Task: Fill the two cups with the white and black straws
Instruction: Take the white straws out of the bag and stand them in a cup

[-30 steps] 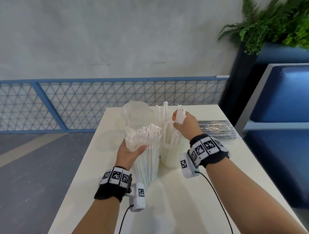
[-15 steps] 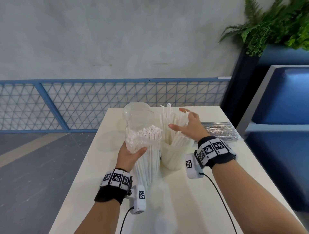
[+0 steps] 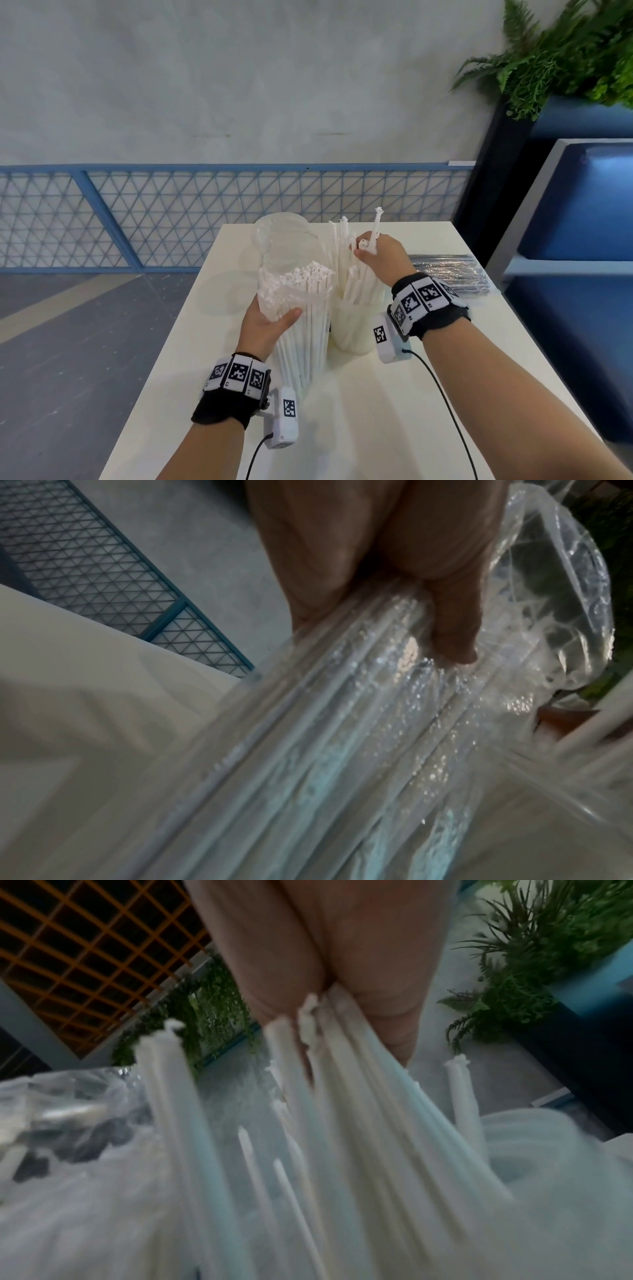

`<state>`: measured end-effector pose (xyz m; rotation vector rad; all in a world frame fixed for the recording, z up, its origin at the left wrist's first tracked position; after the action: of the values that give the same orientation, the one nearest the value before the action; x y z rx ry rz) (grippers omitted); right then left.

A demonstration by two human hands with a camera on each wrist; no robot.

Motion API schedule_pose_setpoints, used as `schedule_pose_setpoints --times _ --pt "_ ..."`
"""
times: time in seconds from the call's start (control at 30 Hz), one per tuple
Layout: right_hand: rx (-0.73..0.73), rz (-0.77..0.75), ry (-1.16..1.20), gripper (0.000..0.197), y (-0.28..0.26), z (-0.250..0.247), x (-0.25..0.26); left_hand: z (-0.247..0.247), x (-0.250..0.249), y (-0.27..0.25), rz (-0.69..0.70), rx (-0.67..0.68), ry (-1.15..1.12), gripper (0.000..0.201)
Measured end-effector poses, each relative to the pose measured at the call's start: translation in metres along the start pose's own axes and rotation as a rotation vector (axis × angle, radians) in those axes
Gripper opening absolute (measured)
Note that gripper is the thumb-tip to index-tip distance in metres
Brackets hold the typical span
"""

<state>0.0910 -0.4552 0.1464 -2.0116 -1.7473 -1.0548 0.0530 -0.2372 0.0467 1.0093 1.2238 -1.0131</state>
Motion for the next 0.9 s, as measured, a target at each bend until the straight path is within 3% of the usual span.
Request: schedule_pose_setpoints --times 0.1,0.17,0.23,0.3,0.4,0.57,0.73,0.9 --pt "-0.023 -0.007 0.031 0.040 -0.002 0.000 0.001 -0.002 -0.001 -0.001 -0.005 -0.001 -0.018 0.047" --pt "-0.186 -0.034 0.045 0.054 -0.006 0.000 0.002 -0.003 -0.003 -0.002 -0.001 -0.005 -0.025 0.047" --pt "-0.462 -0.163 0.148 0.048 -0.017 -0.002 0.013 -0.004 -0.005 -0.001 -0.007 -0.010 -0.033 0.046" --pt "-0.574 -0.315 0.286 0.030 -0.035 -0.002 0.029 -0.005 -0.006 0.000 -0.019 -0.016 -0.039 0.049" --pt "-0.378 -0.422 0.365 0.018 -0.063 0.015 0.048 -0.007 -0.007 0.001 -0.011 -0.042 0.005 0.047" --pt "-0.081 -0.356 0.230 0.036 -0.076 0.047 0.045 -0.013 -0.008 -0.004 -0.013 0.010 -0.020 0.043" --pt "0.038 -0.318 0.194 0.050 -0.074 0.050 0.040 -0.021 -0.007 -0.006 -0.032 0.043 -0.026 0.042" --pt "0.172 -0.158 0.234 0.057 -0.075 0.056 0.026 -0.026 -0.001 -0.007 -0.050 0.049 -0.002 0.050"
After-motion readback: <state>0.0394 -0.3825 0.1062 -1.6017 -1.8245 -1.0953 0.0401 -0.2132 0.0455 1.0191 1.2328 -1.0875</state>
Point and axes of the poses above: each hand's wrist, its own y-axis towards the middle knuckle, its own z-axis out of the palm, x = y × z, the point moved 1 cm from there along y, towards the middle knuckle, and after that the axes turned 14 degrees about -x, right-handed, at the moved point
